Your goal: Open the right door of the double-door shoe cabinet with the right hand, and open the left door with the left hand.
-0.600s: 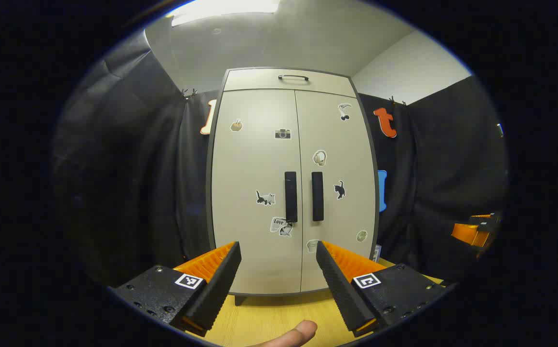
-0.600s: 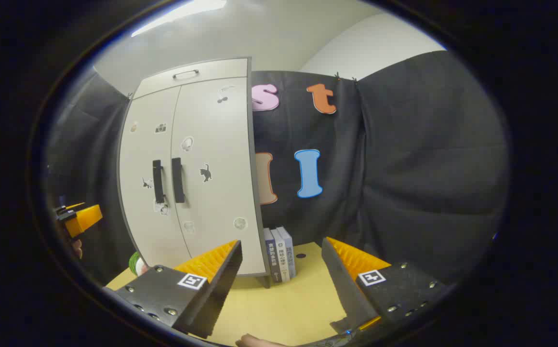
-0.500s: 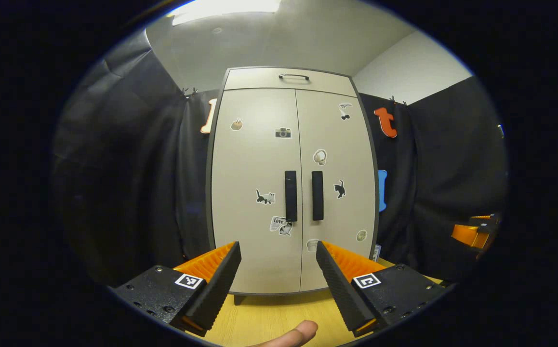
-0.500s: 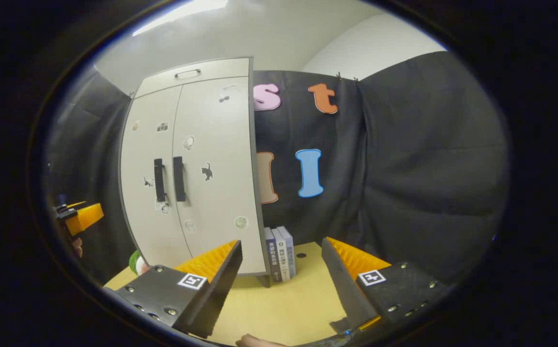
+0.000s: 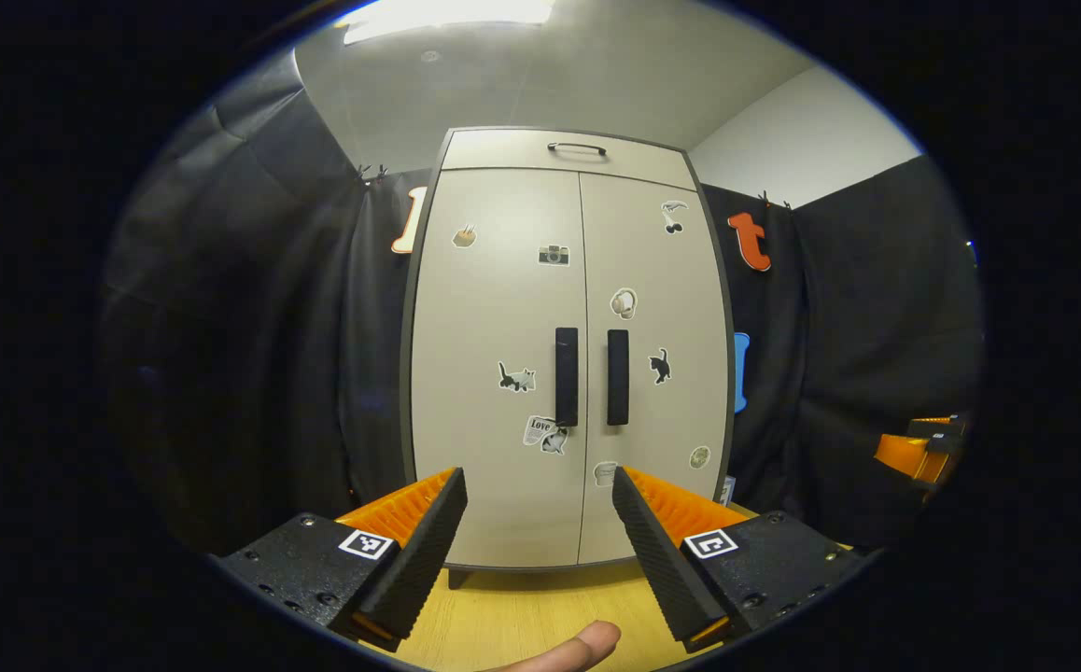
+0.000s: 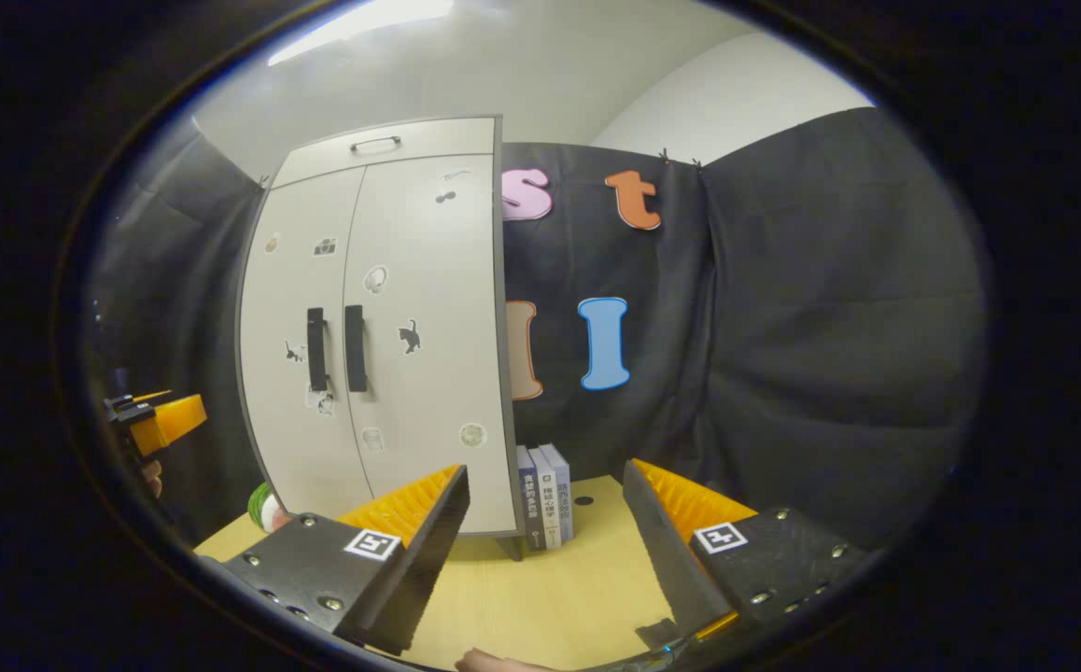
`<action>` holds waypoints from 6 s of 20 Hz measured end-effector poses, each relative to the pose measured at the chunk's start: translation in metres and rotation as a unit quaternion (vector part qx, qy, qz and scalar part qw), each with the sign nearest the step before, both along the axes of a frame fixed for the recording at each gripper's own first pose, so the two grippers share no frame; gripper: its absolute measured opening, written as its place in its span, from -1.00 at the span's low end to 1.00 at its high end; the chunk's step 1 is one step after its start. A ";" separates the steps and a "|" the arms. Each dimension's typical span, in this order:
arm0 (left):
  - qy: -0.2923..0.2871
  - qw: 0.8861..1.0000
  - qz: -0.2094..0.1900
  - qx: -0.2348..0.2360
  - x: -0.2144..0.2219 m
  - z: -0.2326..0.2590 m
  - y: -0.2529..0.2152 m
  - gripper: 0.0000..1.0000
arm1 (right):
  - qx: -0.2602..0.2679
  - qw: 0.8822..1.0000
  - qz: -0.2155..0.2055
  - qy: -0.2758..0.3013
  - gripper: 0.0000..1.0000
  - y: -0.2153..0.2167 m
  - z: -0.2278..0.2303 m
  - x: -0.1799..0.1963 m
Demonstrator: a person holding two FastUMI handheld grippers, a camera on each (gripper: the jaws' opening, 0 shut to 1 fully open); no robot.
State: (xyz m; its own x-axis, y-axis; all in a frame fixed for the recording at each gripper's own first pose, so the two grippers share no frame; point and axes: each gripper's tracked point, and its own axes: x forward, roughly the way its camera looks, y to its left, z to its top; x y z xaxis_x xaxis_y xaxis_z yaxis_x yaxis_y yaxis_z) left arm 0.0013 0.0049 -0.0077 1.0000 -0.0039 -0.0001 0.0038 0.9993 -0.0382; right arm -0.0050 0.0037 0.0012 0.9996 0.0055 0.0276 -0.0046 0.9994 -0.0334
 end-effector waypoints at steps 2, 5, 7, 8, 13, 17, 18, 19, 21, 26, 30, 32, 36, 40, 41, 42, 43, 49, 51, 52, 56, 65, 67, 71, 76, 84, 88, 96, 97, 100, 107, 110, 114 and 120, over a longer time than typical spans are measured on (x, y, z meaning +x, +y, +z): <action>-0.002 1.000 -0.002 -0.001 0.002 0.001 -0.003 0.94 | -0.002 1.000 -0.003 0.001 0.97 -0.005 -0.003 0.002; -0.008 1.000 -0.011 0.004 0.003 0.003 -0.010 0.95 | 0.003 1.000 -0.007 0.007 0.87 -0.012 -0.009 0.005; -0.006 1.000 -0.018 0.001 0.003 0.000 -0.016 0.95 | 0.004 1.000 0.002 0.011 0.87 -0.009 -0.011 0.010; -0.005 1.000 -0.020 -0.001 0.003 -0.001 -0.017 0.95 | 0.004 1.000 0.004 0.011 0.97 -0.008 -0.013 0.012; 0.012 1.000 -0.023 -0.004 0.009 -0.021 -0.014 0.94 | 0.002 1.000 0.026 0.007 0.97 0.017 -0.007 0.031; 0.017 1.000 -0.021 -0.003 0.010 -0.028 -0.004 0.95 | 0.006 0.999 0.053 0.004 0.97 0.053 0.005 0.064; 0.015 1.000 -0.015 -0.002 0.010 -0.028 0.002 0.94 | 0.009 0.998 0.058 0.000 0.97 0.063 0.010 0.075; 0.015 1.000 -0.010 -0.003 0.010 -0.029 0.007 0.94 | 0.010 0.998 0.063 -0.003 0.89 0.073 0.016 0.086; 0.018 1.000 -0.012 -0.012 0.008 -0.035 0.011 0.94 | 0.010 0.997 0.075 -0.002 0.97 0.097 0.025 0.111; 0.037 0.999 -0.014 -0.018 0.002 -0.054 0.032 0.94 | -0.026 0.996 0.091 -0.003 0.97 0.156 0.043 0.168; 0.044 0.999 0.005 -0.016 -0.004 -0.067 0.058 0.94 | -0.036 0.989 0.145 -0.018 0.97 0.229 0.065 0.194; 0.050 0.999 0.012 -0.011 -0.007 -0.075 0.071 0.94 | -0.039 0.986 0.160 -0.020 0.97 0.259 0.069 0.203; 0.058 0.998 0.025 -0.006 -0.011 -0.084 0.094 0.94 | -0.050 0.986 0.158 -0.022 0.97 0.297 0.073 0.224; 0.062 0.997 0.034 -0.001 -0.014 -0.090 0.113 0.94 | -0.051 0.990 0.132 -0.003 0.87 0.312 0.065 0.245; 0.062 0.997 0.036 0.001 -0.014 -0.091 0.117 0.94 | -0.045 0.991 0.127 0.007 0.77 0.314 0.060 0.250; 0.061 0.997 0.038 0.003 -0.015 -0.091 0.121 0.94 | -0.038 0.992 0.124 0.011 0.80 0.314 0.058 0.255; 0.060 0.997 0.039 0.005 -0.015 -0.091 0.123 0.94 | -0.031 0.993 0.113 0.014 0.65 0.310 0.056 0.259; 0.064 0.997 0.044 0.005 -0.013 -0.095 0.130 0.94 | -0.005 0.995 0.100 0.014 0.23 0.306 0.060 0.263; 0.067 0.997 0.047 0.004 -0.014 -0.095 0.131 0.94 | -0.017 0.994 0.108 0.013 0.10 0.308 0.060 0.259; 0.068 0.996 0.049 0.003 -0.014 -0.094 0.131 0.94 | -0.016 0.993 0.113 0.023 0.10 0.318 0.053 0.260; 0.070 0.996 0.057 -0.001 -0.019 -0.087 0.132 0.94 | -0.010 0.992 0.120 0.030 -0.60 0.316 0.056 0.256; 0.061 0.995 0.072 0.007 -0.033 -0.069 0.122 0.94 | -0.001 0.985 0.170 0.032 -0.60 0.296 0.059 0.217; 0.064 0.995 0.072 0.004 -0.035 -0.068 0.117 0.94 | -0.001 0.983 0.180 0.036 -0.60 0.289 0.059 0.207; 0.065 0.995 0.076 -0.007 -0.037 -0.067 0.111 0.94 | -0.003 0.980 0.195 0.038 -0.60 0.275 0.060 0.191; 0.074 0.995 0.069 -0.014 -0.036 -0.071 0.102 0.94 | -0.001 0.977 0.211 0.042 -0.60 0.263 0.063 0.178; 0.066 0.995 0.068 -0.013 -0.039 -0.069 0.103 0.94 | 0.000 0.973 0.229 0.041 -0.61 0.244 0.068 0.163; 0.053 0.996 0.070 -0.007 -0.041 -0.065 0.102 0.94 | -0.003 0.973 0.227 0.035 -0.61 0.232 0.071 0.158; 0.042 0.999 0.035 0.002 -0.038 -0.065 0.074 0.94 | -0.010 0.976 0.218 0.030 -0.61 0.212 0.074 0.154; 0.043 0.999 0.030 0.004 -0.038 -0.066 0.071 0.94 | -0.013 0.977 0.213 0.029 -0.62 0.208 0.075 0.155; 0.051 0.998 0.020 0.004 -0.036 -0.072 0.063 0.94 | -0.008 0.979 0.200 0.024 -0.62 0.196 0.077 0.153; 0.060 0.998 0.005 -0.004 -0.023 -0.081 0.045 0.95 | -0.014 0.984 0.180 0.006 -0.72 0.155 0.090 0.138; 0.065 0.998 -0.004 -0.002 -0.016 -0.086 0.033 0.95 | -0.024 0.987 0.160 0.000 -0.89 0.137 0.085 0.157; 0.077 0.997 -0.014 -0.002 -0.008 -0.093 0.020 0.94 | -0.009 0.994 0.109 -0.008 -0.91 0.085 0.088 0.176; 0.082 0.997 -0.008 -0.006 -0.001 -0.096 0.019 0.95 | 0.061 0.983 0.172 -0.006 -0.91 0.088 0.094 0.169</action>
State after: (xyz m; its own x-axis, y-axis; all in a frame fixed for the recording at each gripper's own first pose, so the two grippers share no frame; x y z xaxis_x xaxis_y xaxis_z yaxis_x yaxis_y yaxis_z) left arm 0.0002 0.0235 -0.1032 0.9863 -0.0199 -0.1640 0.0117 0.9986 -0.0511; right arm 0.1639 0.0913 0.0950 0.9388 0.3391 0.0609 -0.3433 0.9353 0.0851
